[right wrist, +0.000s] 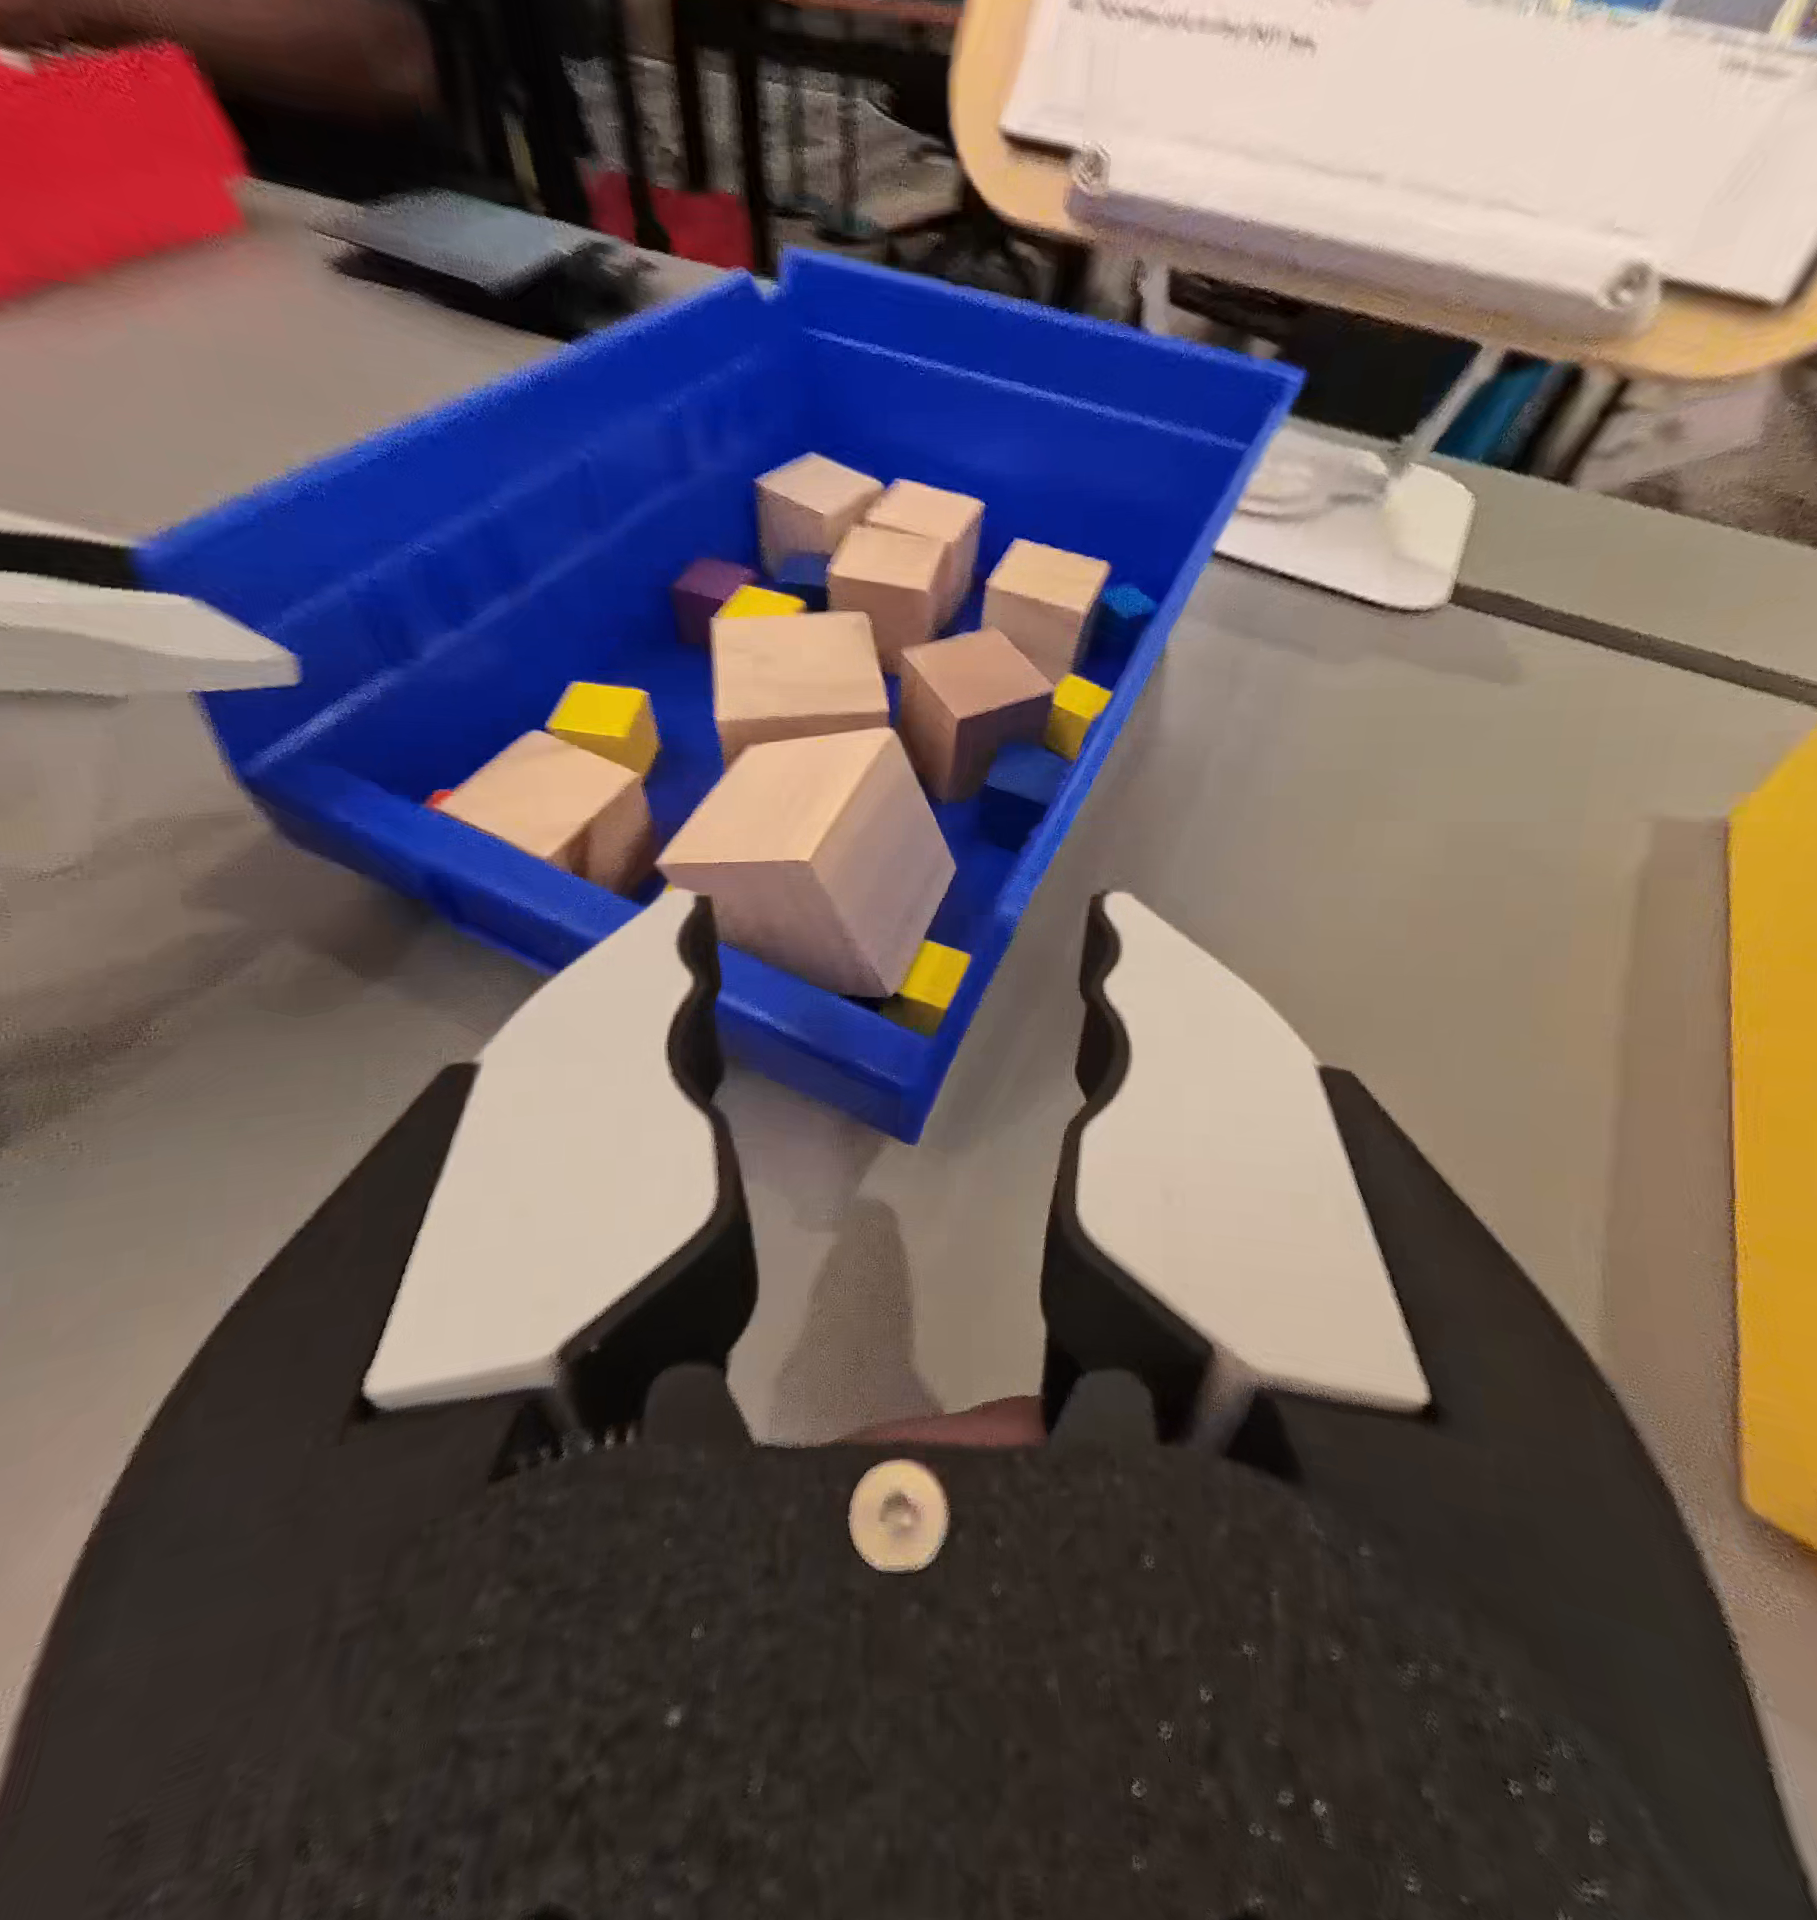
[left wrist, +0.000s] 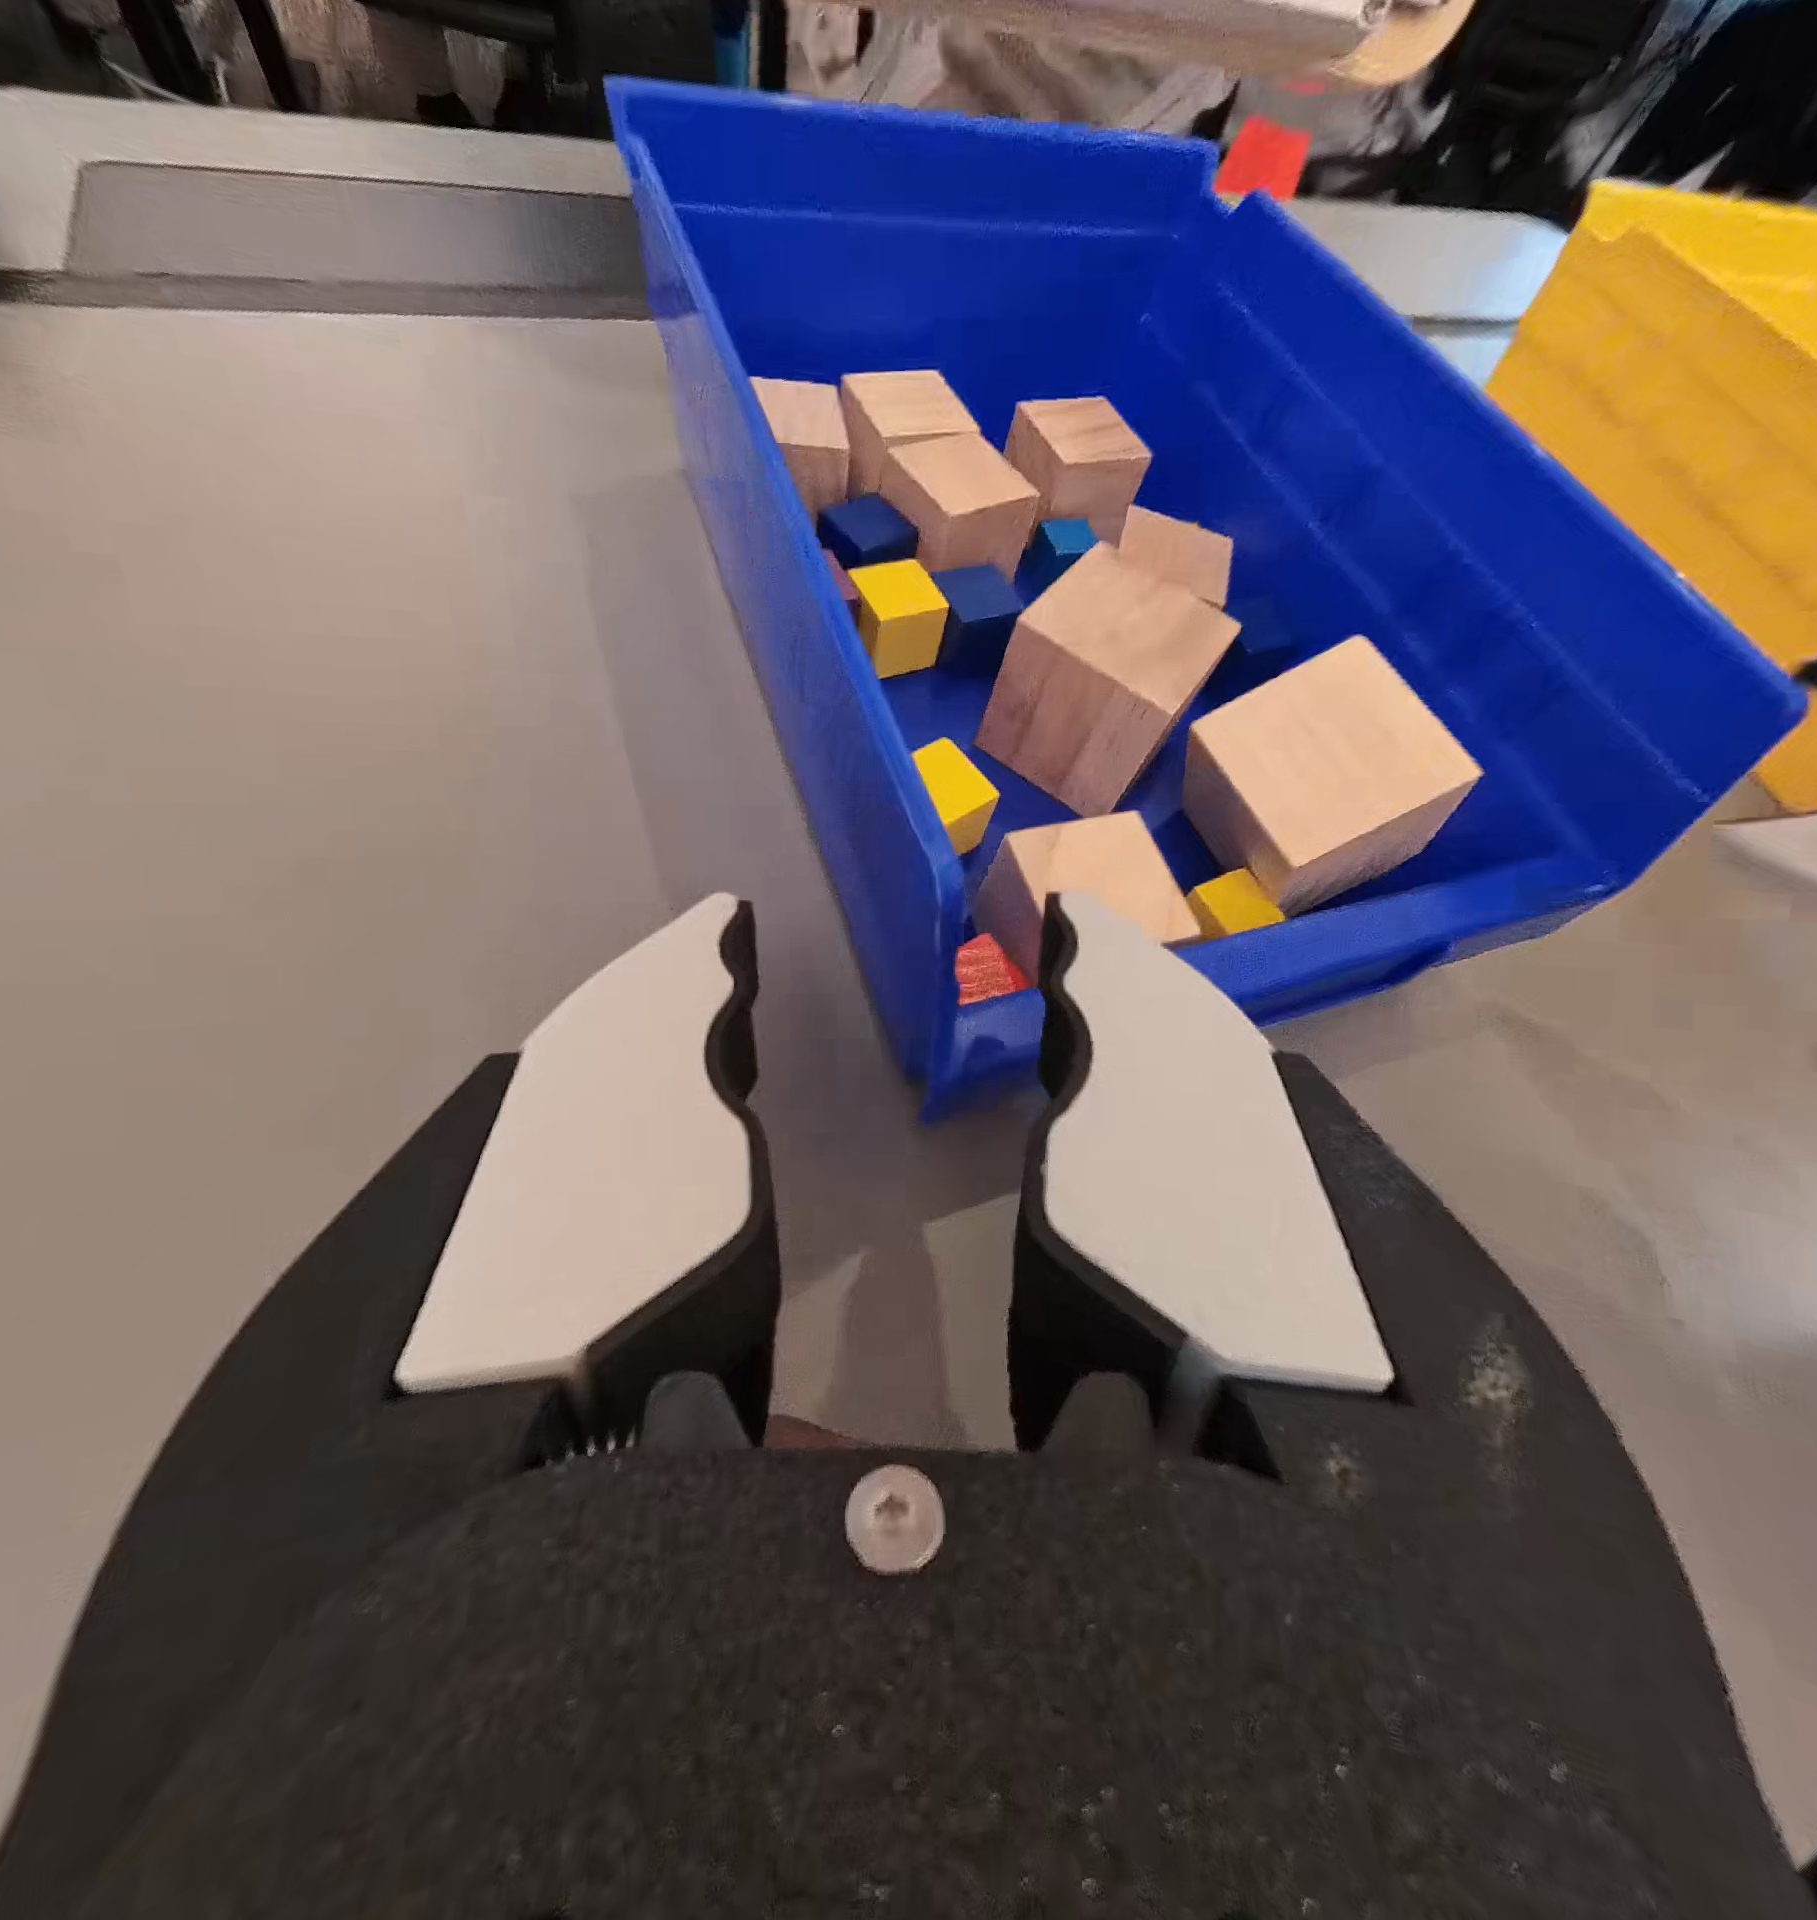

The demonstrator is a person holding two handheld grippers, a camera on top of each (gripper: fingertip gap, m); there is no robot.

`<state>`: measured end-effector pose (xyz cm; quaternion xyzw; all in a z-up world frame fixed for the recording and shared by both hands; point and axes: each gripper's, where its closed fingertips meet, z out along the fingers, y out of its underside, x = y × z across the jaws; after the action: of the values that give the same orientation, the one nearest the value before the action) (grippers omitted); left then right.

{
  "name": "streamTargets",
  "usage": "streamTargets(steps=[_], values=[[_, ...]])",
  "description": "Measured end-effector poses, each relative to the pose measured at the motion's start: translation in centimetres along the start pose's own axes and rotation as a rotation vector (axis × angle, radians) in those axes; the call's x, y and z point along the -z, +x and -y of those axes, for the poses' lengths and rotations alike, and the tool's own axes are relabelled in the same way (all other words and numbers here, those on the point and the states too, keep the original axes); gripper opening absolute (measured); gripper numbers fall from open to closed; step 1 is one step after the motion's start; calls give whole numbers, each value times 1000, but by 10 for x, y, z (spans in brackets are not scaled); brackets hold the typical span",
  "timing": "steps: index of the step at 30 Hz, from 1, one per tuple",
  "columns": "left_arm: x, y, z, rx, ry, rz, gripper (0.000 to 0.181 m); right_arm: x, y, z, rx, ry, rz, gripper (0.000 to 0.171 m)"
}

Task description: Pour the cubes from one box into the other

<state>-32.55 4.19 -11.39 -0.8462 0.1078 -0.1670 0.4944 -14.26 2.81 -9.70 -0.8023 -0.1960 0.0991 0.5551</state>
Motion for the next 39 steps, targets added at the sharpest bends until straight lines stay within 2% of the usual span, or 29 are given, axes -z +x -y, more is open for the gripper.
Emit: streamTargets(steps=[5, 7, 8, 10, 12, 16, 19, 28, 34, 39], values=[[-14, 11, 14, 38, 78, -39, 36, -26, 3, -11, -198, -24, -55, 43], [-24, 9, 11, 10, 46, 28, 33, -28, 7, -12, -234, -4, -86, 35], [-27, 4, 10, -16, 37, 84, 29, -28, 12, -14, -224, 0, -126, 23], [-28, -7, 10, -98, 29, 192, 6, -28, 20, -19, -186, -7, -204, 5], [-27, -11, 10, -119, 4, 225, 5, -27, 19, -19, -138, -8, -241, 5], [-16, -22, 19, -37, 18, 209, 3, -22, 3, -4, -103, 36, -321, 5], [-1, -43, 27, -6, 36, 198, 3, -30, -20, 10, -137, 52, -302, 4], [64, -158, 25, 20, 119, 321, 3, -85, -134, 45, -86, 66, -177, 4], [77, -215, 10, 43, 111, 305, 3, -117, -185, 40, -67, 13, -125, 5], [78, -223, 3, 31, 115, 290, 4, -118, -195, 33, -82, 27, -114, 6]])
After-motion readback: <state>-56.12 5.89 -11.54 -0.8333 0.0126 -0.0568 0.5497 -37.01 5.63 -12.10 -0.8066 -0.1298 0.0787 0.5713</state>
